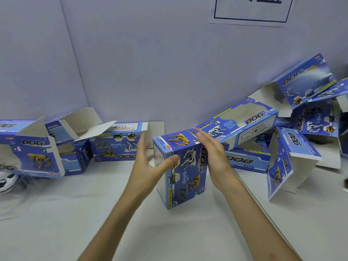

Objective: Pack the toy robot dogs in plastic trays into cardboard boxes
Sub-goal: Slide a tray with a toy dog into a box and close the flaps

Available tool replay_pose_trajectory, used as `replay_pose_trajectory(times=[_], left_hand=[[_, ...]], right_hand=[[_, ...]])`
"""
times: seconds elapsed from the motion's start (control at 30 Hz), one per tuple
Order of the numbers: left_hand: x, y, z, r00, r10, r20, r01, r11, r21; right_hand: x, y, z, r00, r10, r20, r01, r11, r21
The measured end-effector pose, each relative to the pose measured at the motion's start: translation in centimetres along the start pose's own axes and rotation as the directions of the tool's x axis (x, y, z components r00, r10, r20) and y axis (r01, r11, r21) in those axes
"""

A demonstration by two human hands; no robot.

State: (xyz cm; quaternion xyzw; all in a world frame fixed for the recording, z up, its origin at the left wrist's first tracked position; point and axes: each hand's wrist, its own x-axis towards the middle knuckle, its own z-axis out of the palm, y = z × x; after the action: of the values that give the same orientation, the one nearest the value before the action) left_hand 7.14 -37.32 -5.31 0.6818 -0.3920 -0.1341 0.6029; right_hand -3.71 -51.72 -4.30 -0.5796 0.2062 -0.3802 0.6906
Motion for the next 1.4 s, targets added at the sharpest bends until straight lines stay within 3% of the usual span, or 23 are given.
replay_pose_trajectory(times=[0.07, 0.2, 0.27, 0.4, 0.67, 0.77, 0.83, 0.87, 0.9, 1.0, 1.1, 1.13, 1.2, 1.23, 1.3, 1.37, 1.4], left_hand=[[0.3, -0.1, -0.4, 0.994, -0.089, 0.059, 0.091, 0.995, -0.031], [0.3, -0.2, -0.3, 0.995, -0.095, 0.034, 0.096, 0.995, -0.021], [0.2, 0.4, -0.1, 0.991, -0.132, 0.033, 0.134, 0.99, -0.049], [0.3, 1.5, 0.5, 0.963, -0.268, 0.041, 0.267, 0.913, -0.309], [0.3, 1.1, 1.2, 0.967, -0.252, 0.043, 0.254, 0.933, -0.255], [0.1, 1.6, 1.4, 0.97, -0.242, -0.008, 0.231, 0.934, -0.271], [-0.6, 2.0, 1.8, 0.972, -0.216, -0.092, 0.178, 0.932, -0.315], [-0.9, 2.1, 2.2, 0.97, -0.196, -0.147, 0.138, 0.934, -0.331], [-1.3, 2.1, 2.8, 0.965, -0.164, -0.206, 0.094, 0.946, -0.311], [-3.4, 1.9, 4.9, 0.914, 0.126, -0.385, -0.108, 0.992, 0.069], [-4.8, 1.1, 6.8, 0.805, 0.544, -0.236, -0.372, 0.773, 0.513], [-4.7, 0.9, 6.9, 0.776, 0.609, -0.164, -0.439, 0.708, 0.554], [-3.8, 1.2, 5.9, 0.736, 0.662, -0.141, -0.538, 0.698, 0.472], [-3.1, 1.4, 5.0, 0.735, 0.652, -0.188, -0.542, 0.731, 0.415], [-1.6, 1.8, 2.9, 0.786, 0.503, -0.358, -0.396, 0.856, 0.333], [-0.1, 1.6, 0.4, 0.881, 0.141, -0.452, -0.099, 0.988, 0.115], [0.4, 1.5, -0.8, 0.919, -0.067, -0.39, 0.046, 0.997, -0.062]], right_hand=[[0.0, 0.2, -0.4, 0.999, 0.019, 0.05, -0.021, 0.999, 0.03], [0.3, 0.4, -1.4, 0.99, 0.029, 0.137, -0.044, 0.993, 0.108], [0.5, 0.4, -1.3, 0.994, 0.049, 0.096, -0.055, 0.996, 0.064], [0.6, 0.6, -0.6, 0.998, 0.064, -0.013, -0.064, 0.998, -0.014], [0.9, 0.4, -0.9, 0.993, 0.11, 0.031, -0.107, 0.992, -0.072], [0.7, -1.5, -1.0, 0.992, 0.11, 0.061, -0.085, 0.944, -0.318], [0.9, -2.9, -1.3, 0.998, 0.024, -0.049, -0.051, 0.756, -0.652], [0.8, -3.5, -1.3, 0.996, -0.01, -0.084, -0.057, 0.652, -0.756], [0.6, -3.9, -1.1, 0.996, 0.002, -0.093, -0.074, 0.615, -0.785], [-0.3, -4.5, -0.1, 0.982, 0.186, 0.009, -0.139, 0.768, -0.626], [-0.3, -4.5, 0.0, 0.978, 0.155, 0.137, -0.07, 0.871, -0.487], [-0.2, -4.5, -0.4, 0.979, 0.124, 0.164, -0.041, 0.9, -0.433], [0.2, -4.4, -1.4, 0.98, 0.091, 0.176, -0.027, 0.942, -0.333], [0.5, -4.2, -2.0, 0.983, 0.089, 0.163, -0.037, 0.955, -0.294], [0.9, -4.0, -2.8, 0.983, 0.089, 0.161, -0.048, 0.97, -0.239], [0.9, -3.9, -3.2, 0.978, 0.069, 0.197, -0.037, 0.986, -0.161], [0.9, -3.9, -3.3, 0.978, 0.06, 0.2, -0.035, 0.991, -0.128]])
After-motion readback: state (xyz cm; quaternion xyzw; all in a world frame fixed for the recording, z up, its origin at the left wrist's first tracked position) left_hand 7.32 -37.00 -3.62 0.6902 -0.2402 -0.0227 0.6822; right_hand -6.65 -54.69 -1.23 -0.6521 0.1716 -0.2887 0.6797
